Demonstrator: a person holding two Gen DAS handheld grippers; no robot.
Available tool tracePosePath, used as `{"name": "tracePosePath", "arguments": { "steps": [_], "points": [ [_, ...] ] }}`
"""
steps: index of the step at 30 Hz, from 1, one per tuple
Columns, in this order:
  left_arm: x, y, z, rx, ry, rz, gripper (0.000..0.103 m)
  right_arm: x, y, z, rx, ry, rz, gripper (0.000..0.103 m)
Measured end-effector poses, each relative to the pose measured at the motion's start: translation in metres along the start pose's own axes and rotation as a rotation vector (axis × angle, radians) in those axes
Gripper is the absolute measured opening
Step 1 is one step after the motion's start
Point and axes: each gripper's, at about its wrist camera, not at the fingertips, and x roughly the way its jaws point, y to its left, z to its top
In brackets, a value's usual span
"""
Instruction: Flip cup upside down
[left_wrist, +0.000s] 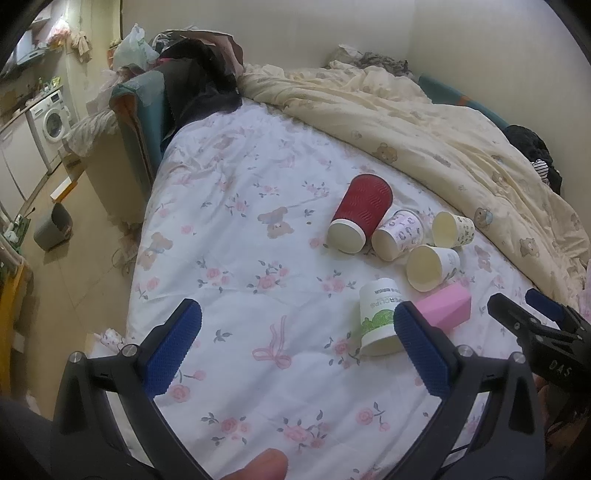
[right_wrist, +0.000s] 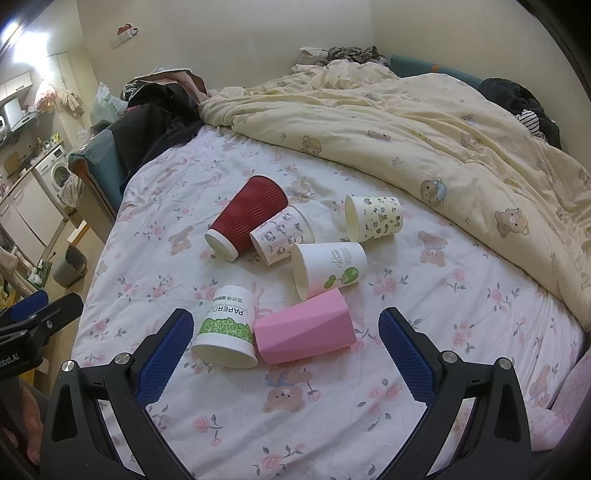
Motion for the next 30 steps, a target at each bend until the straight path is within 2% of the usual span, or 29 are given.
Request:
{"name": "tracePosePath", "arguments": {
  "steps": [4, 6, 15, 20, 26, 28, 30],
  "points": [
    [0.006, -0.005, 0.003, 0.02, 0.049, 0.004, 0.103, -0.002, -0.009, 0.001, 0.038, -0.009, -0.007, 0.102],
    [0.015, -0.009, 0.007, 0.036, 0.105, 0.006, 0.103, -0.002, -0.014, 0.001, 0.064, -0.007, -0.002, 0.102],
    [0.065, -0.033, 0.023, 0.055, 0.287, -0.002, 0.103, 0.014, -0.039, 0.001, 0.164, 0.091, -0.042, 0.102],
    [0.092, -0.051, 0.03, 0.066, 0.372, -0.031, 0.102, 0.022, -0.048, 0.002, 0.179, 0.103, -0.064, 0.102],
    [0.125, -0.065, 0.033, 0.052, 0.468, -0.049, 0.102, 0.033, -0.062, 0.006, 0.228, 0.131, -0.085, 0.102],
    [0.14, -0.064, 0.031, 0.015, 0.522, -0.061, 0.102, 0.036, -0.067, 0.006, 0.241, 0.143, -0.096, 0.102],
    [0.153, -0.062, 0.028, -0.033, 0.575, -0.069, 0.095, 0.04, -0.073, 0.006, 0.262, 0.155, -0.098, 0.102]
  ]
}}
